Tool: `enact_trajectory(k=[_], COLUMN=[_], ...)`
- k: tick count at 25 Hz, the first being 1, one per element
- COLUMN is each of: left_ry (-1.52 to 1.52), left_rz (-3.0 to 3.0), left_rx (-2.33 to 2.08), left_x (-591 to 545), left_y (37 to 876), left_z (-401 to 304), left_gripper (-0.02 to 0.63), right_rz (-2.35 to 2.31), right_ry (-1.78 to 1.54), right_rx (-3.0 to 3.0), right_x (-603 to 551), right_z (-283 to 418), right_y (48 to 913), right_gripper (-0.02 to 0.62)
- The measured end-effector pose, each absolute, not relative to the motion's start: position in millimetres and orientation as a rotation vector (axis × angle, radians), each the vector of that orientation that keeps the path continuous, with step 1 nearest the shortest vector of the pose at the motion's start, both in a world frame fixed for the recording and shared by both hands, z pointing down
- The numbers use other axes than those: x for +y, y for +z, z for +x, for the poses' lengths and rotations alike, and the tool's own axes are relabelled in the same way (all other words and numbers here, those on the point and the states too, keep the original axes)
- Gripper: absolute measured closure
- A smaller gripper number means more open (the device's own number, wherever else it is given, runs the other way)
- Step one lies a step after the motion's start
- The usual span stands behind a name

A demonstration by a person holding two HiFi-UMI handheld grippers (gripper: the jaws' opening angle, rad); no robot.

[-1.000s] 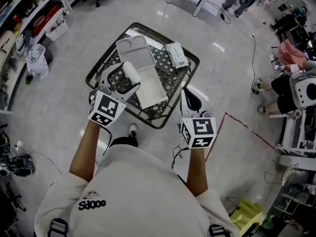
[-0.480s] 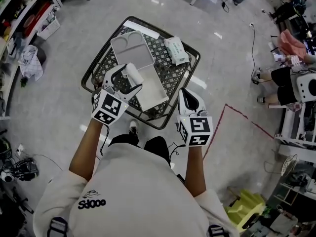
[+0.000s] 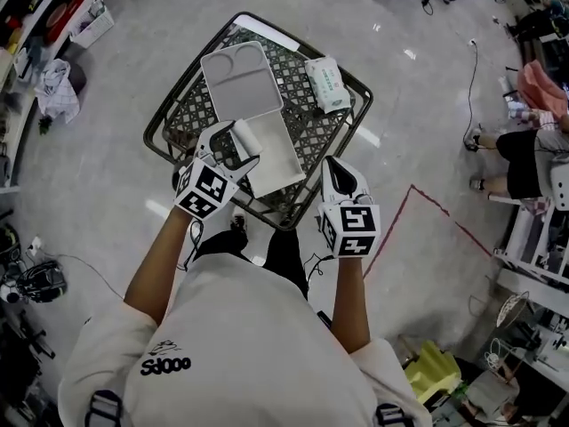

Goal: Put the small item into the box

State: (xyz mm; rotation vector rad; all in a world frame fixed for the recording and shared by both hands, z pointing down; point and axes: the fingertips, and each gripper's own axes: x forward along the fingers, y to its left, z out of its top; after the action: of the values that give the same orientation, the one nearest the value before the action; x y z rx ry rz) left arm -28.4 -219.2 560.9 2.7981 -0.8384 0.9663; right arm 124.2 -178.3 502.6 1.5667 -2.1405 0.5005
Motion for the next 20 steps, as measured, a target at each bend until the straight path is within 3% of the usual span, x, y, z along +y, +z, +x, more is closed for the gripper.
enact_trajectory(k=[20], left_ry=[1.15], left_rz=[2.411], left_rx=[-0.862], left_x=[-220.4], left_y=[688.0], left_z=[9.7], left_gripper=[0.236], right_rz=[1.102], right_ry=[0.592], right_rx=[-2.237], right_x=[-218.3], right_z=[123.1], right_y=[584.0], right_gripper=[0.584])
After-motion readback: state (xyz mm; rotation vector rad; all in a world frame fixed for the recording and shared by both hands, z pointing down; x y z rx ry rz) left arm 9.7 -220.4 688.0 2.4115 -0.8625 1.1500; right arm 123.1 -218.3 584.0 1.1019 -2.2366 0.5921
